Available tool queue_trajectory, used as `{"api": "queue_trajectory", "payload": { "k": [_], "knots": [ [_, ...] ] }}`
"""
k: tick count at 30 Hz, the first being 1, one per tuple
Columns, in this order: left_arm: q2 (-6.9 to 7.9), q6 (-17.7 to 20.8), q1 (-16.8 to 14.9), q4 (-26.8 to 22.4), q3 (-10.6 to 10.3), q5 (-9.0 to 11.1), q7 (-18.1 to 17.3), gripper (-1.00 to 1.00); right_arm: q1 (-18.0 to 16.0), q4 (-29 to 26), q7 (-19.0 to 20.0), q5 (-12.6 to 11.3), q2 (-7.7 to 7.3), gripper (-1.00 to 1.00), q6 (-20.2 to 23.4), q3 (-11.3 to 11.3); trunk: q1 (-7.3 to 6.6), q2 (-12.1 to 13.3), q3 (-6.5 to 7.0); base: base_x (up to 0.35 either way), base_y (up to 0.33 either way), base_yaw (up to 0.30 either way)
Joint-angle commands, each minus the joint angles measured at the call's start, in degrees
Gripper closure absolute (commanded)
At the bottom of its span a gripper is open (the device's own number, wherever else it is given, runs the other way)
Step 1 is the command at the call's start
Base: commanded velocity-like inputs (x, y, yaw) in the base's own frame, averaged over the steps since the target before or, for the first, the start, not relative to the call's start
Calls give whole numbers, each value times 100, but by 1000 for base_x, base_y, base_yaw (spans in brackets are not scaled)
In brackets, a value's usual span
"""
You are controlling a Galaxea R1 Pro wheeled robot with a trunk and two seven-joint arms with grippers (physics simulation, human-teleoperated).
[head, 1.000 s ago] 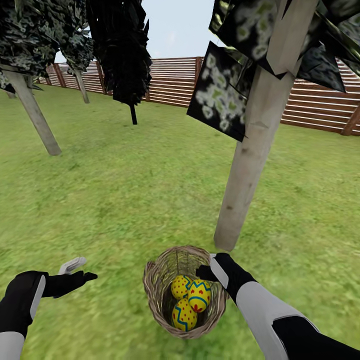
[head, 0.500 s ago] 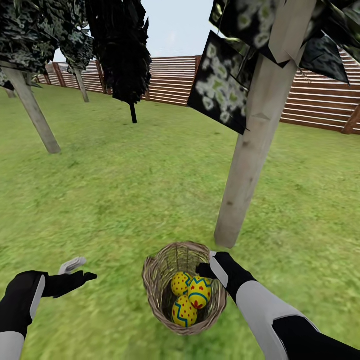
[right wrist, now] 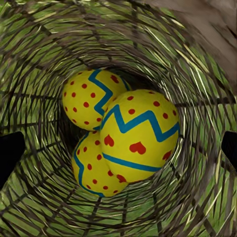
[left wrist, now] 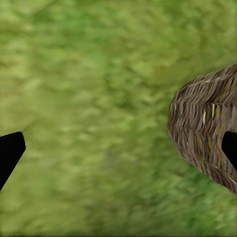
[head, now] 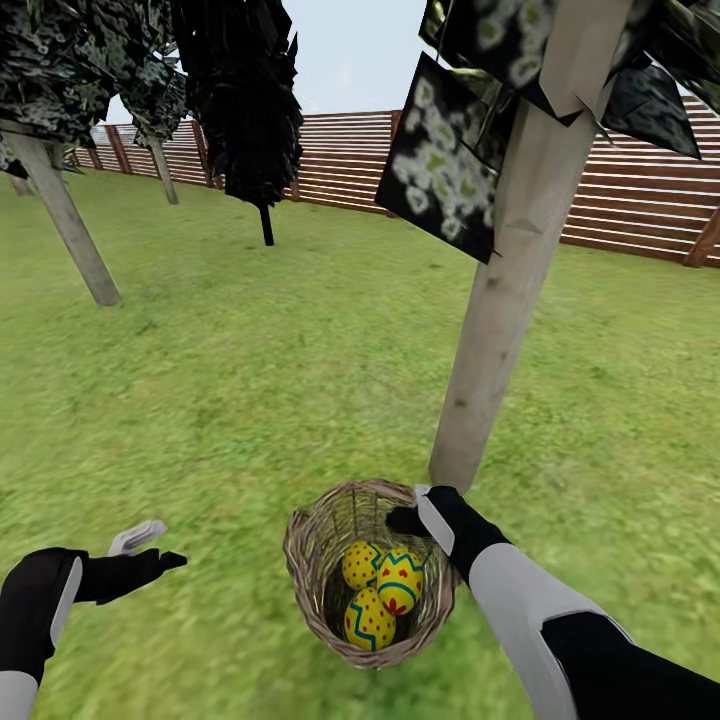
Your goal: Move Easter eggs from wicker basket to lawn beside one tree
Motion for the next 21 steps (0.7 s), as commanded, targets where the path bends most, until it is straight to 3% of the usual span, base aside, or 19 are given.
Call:
{"api": "queue_trajectory", "payload": {
  "k": [1,14,21],
  "knots": [
    [0,21,-2,-5,13,-49,-47,-100,-16,-8,-19,-61,0,-100,21,29,-1,-2,-5,0,120,0],
    [10,13,0,64,13,-46,-53,-100,-19,-4,288,-65,0,-100,29,28,-1,-2,31,2,274,-250],
    [10,12,0,65,13,-43,-54,-100,-19,2,284,-65,0,-100,29,25,-1,-2,59,131,274,-276]
  ]
}}
